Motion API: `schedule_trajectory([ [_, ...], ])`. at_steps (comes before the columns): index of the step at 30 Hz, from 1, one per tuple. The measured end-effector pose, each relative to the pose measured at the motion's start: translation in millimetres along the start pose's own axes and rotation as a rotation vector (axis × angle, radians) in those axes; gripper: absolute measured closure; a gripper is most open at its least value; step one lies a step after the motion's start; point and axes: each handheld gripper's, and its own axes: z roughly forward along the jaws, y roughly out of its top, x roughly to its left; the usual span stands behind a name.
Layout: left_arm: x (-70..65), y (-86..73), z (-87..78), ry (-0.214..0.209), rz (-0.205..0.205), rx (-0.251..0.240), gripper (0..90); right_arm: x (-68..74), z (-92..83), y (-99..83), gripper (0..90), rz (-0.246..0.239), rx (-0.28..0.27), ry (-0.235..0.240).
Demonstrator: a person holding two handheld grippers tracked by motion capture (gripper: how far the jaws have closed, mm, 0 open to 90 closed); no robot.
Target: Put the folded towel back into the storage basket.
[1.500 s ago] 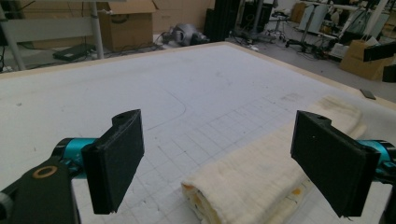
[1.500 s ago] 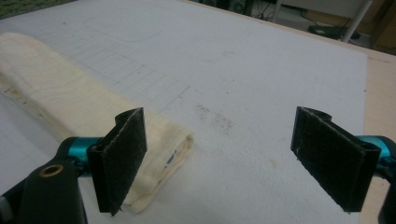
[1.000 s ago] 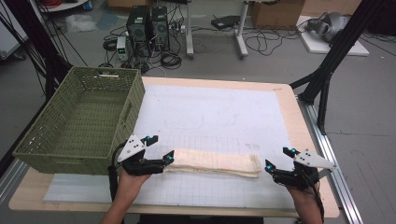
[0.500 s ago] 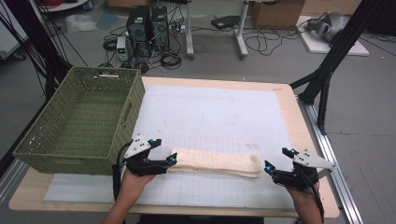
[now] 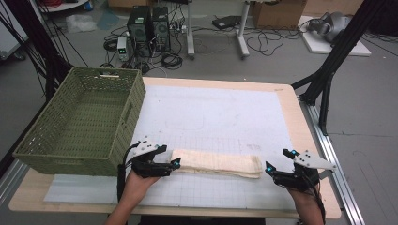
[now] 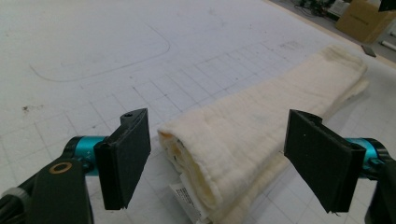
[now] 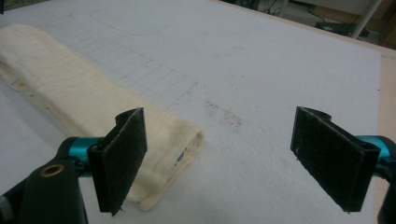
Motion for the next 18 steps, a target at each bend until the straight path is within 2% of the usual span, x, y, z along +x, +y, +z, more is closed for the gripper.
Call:
schedule_trajectory([
  [5,0.7,-3.2,5.3,-0.001,-0.012,0.048,25.4,0.2,1.1,-0.3,17.1,-0.005,0.001,0.002],
  [14,2.4,-8.1,12.4,0.031,-0.029,0.137,31.3,0.8,2.2,-0.9,17.1,-0.005,0.009,0.006],
  [18,3.9,-8.5,12.5,0.028,-0.053,0.135,32.8,1.6,2.4,-0.8,17.2,-0.004,0.011,0.010],
])
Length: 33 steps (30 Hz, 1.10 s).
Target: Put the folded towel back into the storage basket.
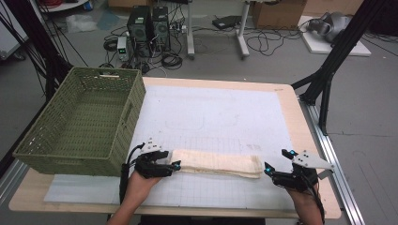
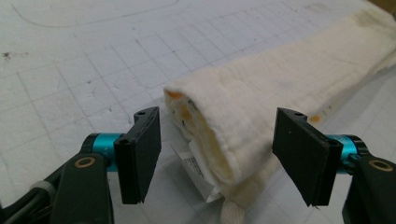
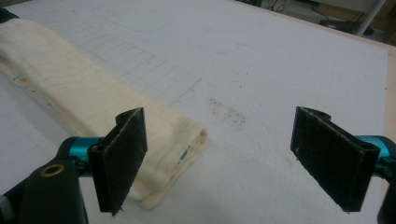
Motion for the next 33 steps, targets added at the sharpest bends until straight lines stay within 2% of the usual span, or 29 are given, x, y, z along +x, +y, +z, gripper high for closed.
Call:
schedule_trajectory([
  [3,1.7,2.1,-1.6,0.000,-0.021,-0.030,32.6,0.1,0.4,-0.1,17.2,-0.002,0.001,0.000],
  [4,2.9,2.7,0.1,0.023,-0.024,-0.027,33.0,0.0,0.8,-0.2,17.2,-0.003,0.000,0.000],
  [6,3.0,2.3,1.7,0.038,-0.021,-0.014,35.5,0.2,0.8,-0.2,17.2,-0.001,0.001,0.001],
  [9,-0.2,0.8,4.7,0.041,0.002,0.031,45.9,0.5,1.2,-0.1,17.2,-0.003,0.004,0.002],
  [12,-4.4,-1.6,3.3,0.051,0.020,0.061,47.9,0.0,1.3,-0.6,17.2,0.002,0.002,0.003],
  [23,-17.0,-5.9,0.7,0.088,0.090,0.083,51.2,1.7,4.3,-0.6,17.2,-0.005,0.016,0.012],
  [26,-20.1,-6.0,0.7,0.074,0.117,0.093,63.2,1.6,5.5,-0.9,17.2,-0.007,0.020,0.013],
  [27,-20.7,-5.9,0.6,0.062,0.119,0.094,67.8,1.7,5.8,-1.1,17.2,-0.007,0.023,0.012],
  [28,-22.2,-5.7,0.6,0.029,0.134,0.101,74.4,1.6,6.5,-1.4,17.2,-0.011,0.024,0.012],
  [29,-22.2,-5.7,0.6,0.029,0.134,0.101,77.5,1.6,6.9,-1.6,17.2,-0.014,0.026,0.013],
  [33,-24.2,-4.2,0.4,0.028,0.155,0.110,79.9,1.8,9.7,-3.3,19.6,-0.007,0.047,0.031],
])
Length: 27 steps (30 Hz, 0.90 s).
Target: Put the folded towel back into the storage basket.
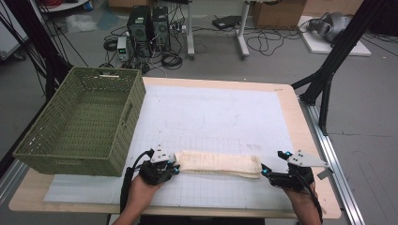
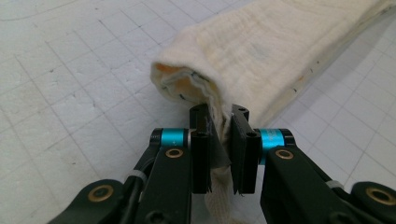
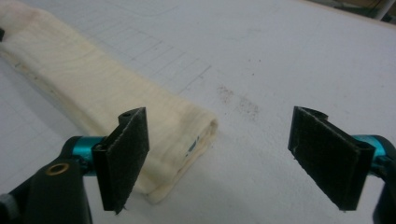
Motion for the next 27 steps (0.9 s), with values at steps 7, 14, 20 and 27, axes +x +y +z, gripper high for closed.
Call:
schedule_trajectory([
  [7,0.9,0.3,-2.4,-0.019,-0.006,-0.035,79.3,3.7,11.4,-3.1,20.9,-0.005,0.063,0.027],
  [14,4.3,0.4,-6.3,-0.032,-0.018,-0.057,78.9,13.7,27.8,-6.1,30.5,-0.024,0.128,0.081],
  [20,3.7,0.1,-5.9,-0.029,-0.017,-0.051,79.0,10.9,30.4,-9.8,40.0,0.004,0.153,0.113],
  [27,3.6,-0.3,-4.6,-0.023,-0.017,-0.043,79.4,15.2,35.7,-13.5,53.5,-0.017,0.187,0.149],
])
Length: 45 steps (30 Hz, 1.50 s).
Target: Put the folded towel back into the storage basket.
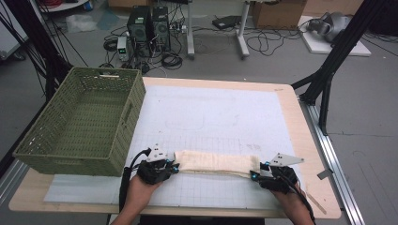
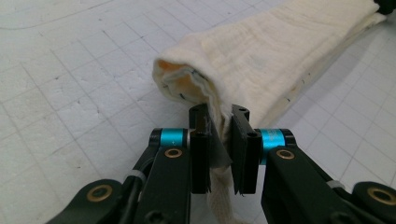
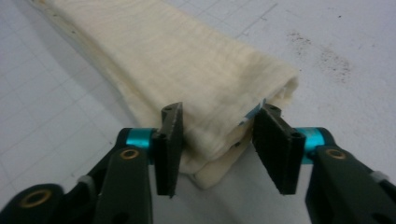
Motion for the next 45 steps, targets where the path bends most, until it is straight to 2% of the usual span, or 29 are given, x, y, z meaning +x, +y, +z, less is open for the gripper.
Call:
schedule_trajectory([
  [2,0.1,-0.2,0.6,0.000,-0.001,0.002,79.4,-0.3,0.0,-0.2,56.1,0.007,0.001,0.010],
  [6,0.2,-0.4,0.8,0.002,0.002,0.004,79.4,-1.7,-0.2,-0.6,68.0,0.054,0.005,0.060],
  [9,0.7,-0.6,0.4,0.000,0.000,0.003,79.4,-1.6,0.1,-0.2,76.9,0.046,0.005,0.094],
  [14,2.5,-0.7,-1.2,-0.003,-0.002,-0.005,79.2,3.1,-0.6,3.0,78.8,-0.015,0.013,0.060],
  [18,3.1,0.1,-2.7,-0.004,-0.004,-0.016,79.3,4.0,-1.6,4.9,79.7,-0.032,0.013,0.043],
  [23,3.9,1.1,-6.5,-0.002,-0.007,-0.035,79.4,3.9,-5.6,7.4,80.2,-0.039,-0.023,0.027],
  [28,3.0,5.0,-15.0,-0.003,-0.010,-0.080,80.4,1.4,-12.2,11.3,80.4,-0.040,-0.079,0.028],
  [33,2.5,6.2,-19.0,0.005,-0.003,-0.099,81.3,-0.2,-12.3,14.9,80.8,-0.061,-0.102,0.021],
  [38,2.9,9.4,-26.6,-0.001,-0.005,-0.132,81.6,-2.9,-14.6,18.1,80.9,-0.058,-0.132,0.025],
  [40,2.4,11.3,-30.4,0.000,-0.002,-0.141,81.6,-4.6,-15.4,21.1,80.9,-0.058,-0.158,0.029],
  [45,3.0,16.4,-44.8,0.016,-0.002,-0.170,81.7,-7.6,-12.1,29.2,81.0,-0.071,-0.175,0.046],
])
